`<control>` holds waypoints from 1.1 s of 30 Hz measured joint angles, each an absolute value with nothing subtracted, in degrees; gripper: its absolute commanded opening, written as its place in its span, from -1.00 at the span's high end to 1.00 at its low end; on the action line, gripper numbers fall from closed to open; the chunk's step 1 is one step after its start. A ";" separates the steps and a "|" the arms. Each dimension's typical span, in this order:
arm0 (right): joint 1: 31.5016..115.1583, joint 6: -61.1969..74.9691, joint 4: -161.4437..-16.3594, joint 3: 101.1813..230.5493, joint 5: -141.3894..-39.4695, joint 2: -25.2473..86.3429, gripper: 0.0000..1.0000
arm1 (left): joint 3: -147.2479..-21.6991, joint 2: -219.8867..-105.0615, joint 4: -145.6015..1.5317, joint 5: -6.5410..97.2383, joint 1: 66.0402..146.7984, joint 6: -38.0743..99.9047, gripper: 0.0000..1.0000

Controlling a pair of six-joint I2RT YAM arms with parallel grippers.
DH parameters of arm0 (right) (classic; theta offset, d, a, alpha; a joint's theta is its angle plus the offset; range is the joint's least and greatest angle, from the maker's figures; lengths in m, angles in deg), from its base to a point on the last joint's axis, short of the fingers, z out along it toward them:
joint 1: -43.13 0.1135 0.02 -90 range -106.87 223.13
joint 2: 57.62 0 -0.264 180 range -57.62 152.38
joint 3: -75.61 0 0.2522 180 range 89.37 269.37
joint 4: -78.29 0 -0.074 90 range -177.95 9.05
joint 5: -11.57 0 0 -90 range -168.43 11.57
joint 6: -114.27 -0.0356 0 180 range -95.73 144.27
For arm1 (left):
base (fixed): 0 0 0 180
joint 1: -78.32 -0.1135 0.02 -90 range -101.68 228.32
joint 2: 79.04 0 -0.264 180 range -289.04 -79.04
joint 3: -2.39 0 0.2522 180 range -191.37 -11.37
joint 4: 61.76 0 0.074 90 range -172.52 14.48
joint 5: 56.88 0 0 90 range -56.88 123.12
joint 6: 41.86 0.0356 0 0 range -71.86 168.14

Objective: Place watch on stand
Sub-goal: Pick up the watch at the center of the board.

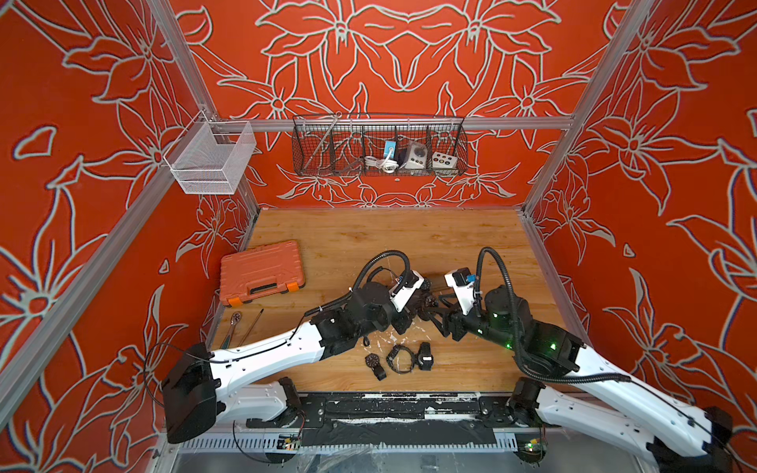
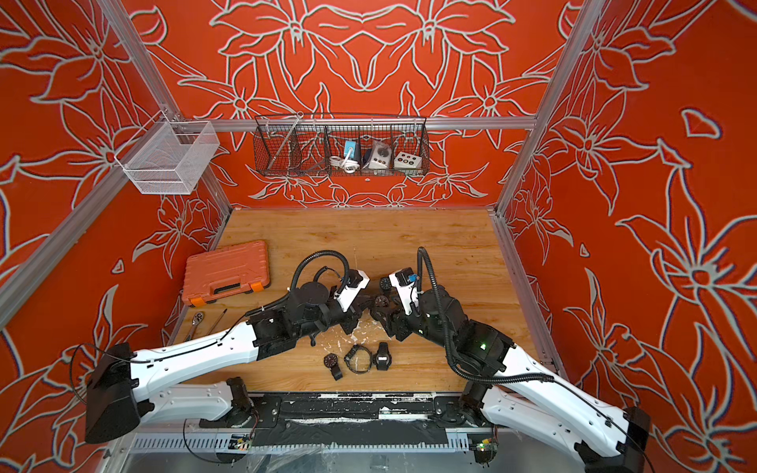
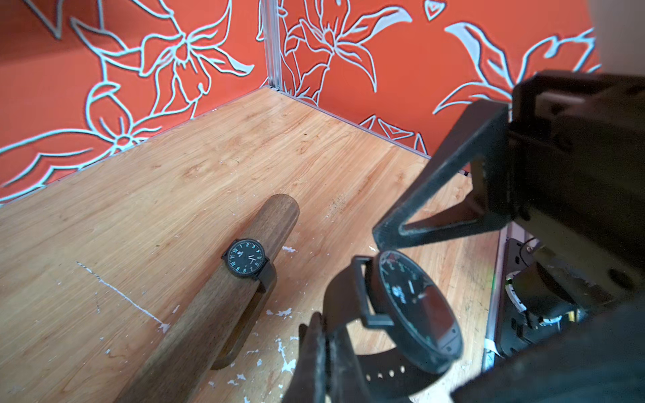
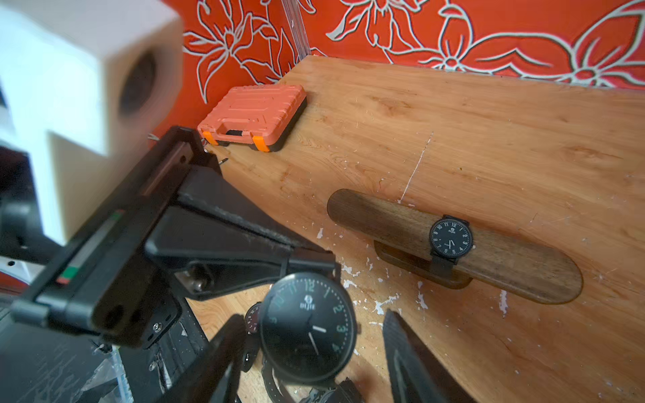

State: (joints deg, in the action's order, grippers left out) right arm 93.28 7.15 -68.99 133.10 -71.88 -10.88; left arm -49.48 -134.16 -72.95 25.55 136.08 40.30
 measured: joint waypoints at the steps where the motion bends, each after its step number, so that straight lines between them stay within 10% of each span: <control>1: 93.23 8.96 -71.11 131.53 -73.68 -12.82 1.00 | -48.23 -132.80 -71.86 26.38 136.08 40.32 -0.51; 17: 93.17 18.62 -87.59 123.55 -89.02 -24.14 1.00 | -43.33 -128.06 -63.48 33.52 135.68 39.08 -0.46; 33: 93.17 14.23 -89.21 123.13 -77.72 -22.70 1.00 | -45.83 -133.33 -62.15 37.44 133.78 34.92 -0.39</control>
